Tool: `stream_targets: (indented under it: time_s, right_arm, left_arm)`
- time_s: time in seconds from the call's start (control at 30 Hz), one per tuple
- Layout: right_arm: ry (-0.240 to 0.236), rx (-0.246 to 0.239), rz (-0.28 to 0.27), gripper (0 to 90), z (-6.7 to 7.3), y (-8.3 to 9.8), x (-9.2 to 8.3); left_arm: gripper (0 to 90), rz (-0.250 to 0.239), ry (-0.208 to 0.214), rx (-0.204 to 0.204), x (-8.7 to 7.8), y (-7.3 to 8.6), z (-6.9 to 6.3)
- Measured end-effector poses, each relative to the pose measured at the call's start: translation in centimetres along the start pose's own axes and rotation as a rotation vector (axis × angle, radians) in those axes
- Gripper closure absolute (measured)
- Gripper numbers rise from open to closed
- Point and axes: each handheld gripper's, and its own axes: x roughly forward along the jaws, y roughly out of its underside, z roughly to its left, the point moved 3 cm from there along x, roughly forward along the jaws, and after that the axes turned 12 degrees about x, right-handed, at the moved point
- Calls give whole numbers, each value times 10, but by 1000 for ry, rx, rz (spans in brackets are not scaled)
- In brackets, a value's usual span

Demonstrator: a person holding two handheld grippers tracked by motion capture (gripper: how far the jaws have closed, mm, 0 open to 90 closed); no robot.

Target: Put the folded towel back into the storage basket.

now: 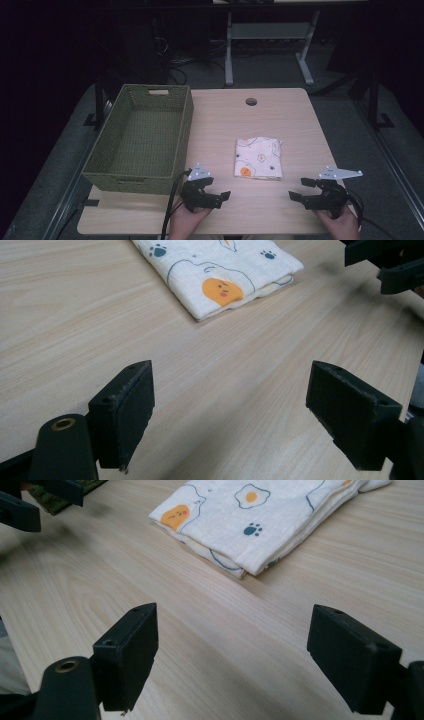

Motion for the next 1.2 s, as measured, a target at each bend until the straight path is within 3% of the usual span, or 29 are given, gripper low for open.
stream_targets:
  time_s: [0.27,0.3,0.53,0.8,0.97,1.03,1.2]
  right_arm:
    - [-6,8,-15,200,-1,-12,6]
    - [-23,13,-17,200,-1,-18,9]
    - [-24,9,-9,204,-3,-29,15]
    - [-31,0,11,207,-7,-53,24]
    - [-45,20,25,217,-10,-66,31]
    - [-42,31,55,216,-13,-69,35]
    - [-50,35,57,222,-14,-79,38]
  left_arm:
    - [197,28,10,-8,9,3,-1]
    - [198,28,9,-1,10,2,-3]
    - [213,23,4,6,15,-7,-3]
    - [231,-2,8,-4,25,-27,2]
    - [237,4,7,-14,36,-39,5]
    - [239,6,8,-24,40,-43,7]
    - [250,4,9,-42,48,-51,11]
